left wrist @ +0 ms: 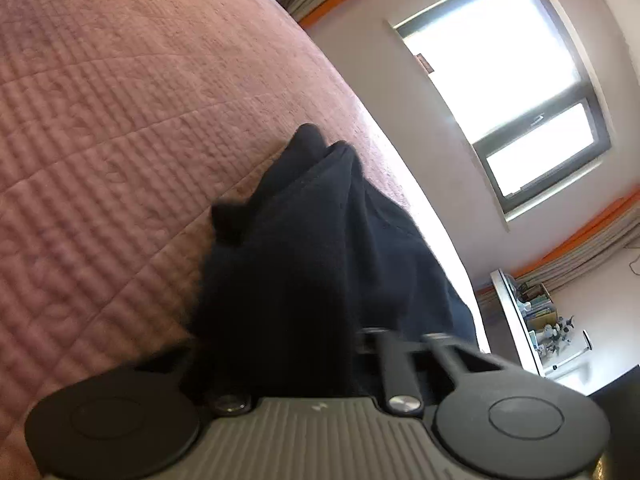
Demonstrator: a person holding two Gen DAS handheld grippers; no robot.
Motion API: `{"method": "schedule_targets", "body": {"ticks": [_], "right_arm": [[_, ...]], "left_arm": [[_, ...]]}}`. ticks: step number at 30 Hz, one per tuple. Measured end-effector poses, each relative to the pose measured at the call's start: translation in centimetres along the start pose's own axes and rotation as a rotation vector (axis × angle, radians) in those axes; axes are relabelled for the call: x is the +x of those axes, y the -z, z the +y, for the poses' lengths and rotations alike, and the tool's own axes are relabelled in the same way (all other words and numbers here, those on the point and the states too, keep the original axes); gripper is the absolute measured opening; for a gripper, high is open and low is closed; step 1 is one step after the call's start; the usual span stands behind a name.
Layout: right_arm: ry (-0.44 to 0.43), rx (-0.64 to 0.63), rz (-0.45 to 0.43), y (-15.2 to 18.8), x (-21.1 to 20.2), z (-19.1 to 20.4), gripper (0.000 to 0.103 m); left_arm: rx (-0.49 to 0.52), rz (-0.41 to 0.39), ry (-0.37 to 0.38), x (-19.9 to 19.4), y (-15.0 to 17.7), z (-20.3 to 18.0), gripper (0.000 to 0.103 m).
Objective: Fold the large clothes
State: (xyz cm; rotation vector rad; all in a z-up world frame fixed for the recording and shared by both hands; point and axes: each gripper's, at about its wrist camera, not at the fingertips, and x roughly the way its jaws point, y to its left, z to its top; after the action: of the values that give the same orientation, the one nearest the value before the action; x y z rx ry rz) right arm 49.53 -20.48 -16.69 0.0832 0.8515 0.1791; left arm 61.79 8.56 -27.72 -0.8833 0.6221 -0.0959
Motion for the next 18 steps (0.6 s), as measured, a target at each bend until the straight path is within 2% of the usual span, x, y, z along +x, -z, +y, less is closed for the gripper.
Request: {"method": "schedule_targets", "body": {"ticks": [3, 7, 11, 14, 16, 18], "right_arm": [[-0.022, 0.004, -0.047, 1.1, 0.5, -0.3, 0.003], [-0.149, 0.150, -0.031, 0.7, 0.4, -3.5, 0.003], [-0.288, 0.301, -0.004, 0.0, -0.1, -7.6, 0.003], [-0.393, 0.449, 0.003, 0.0, -1.5, -12.1, 0.003], [-0.383, 0.507, 0.007, 0.3, -2.7, -15.0, 0.008], [-0.340, 0.546, 0.001, 0.9, -4.2, -18.4, 0.009]], "left_arm": [[0.149, -0.036, 0.057, -0.8, -1.1, -3.5, 0.010], [0.340, -0.041, 0.233, -1.1, -1.0, -11.1, 0.010], [0.546, 0.026, 0.352, -0.1, 3.3, -19.6, 0.011], [0.667, 0.093, 0.429, 0.6, 6.9, -24.3, 0.013], [0.721, 0.166, 0.471, 1.4, 9.0, -26.5, 0.013], [0.787, 0.230, 0.467, 2.5, 11.2, -28.3, 0.013]]}}
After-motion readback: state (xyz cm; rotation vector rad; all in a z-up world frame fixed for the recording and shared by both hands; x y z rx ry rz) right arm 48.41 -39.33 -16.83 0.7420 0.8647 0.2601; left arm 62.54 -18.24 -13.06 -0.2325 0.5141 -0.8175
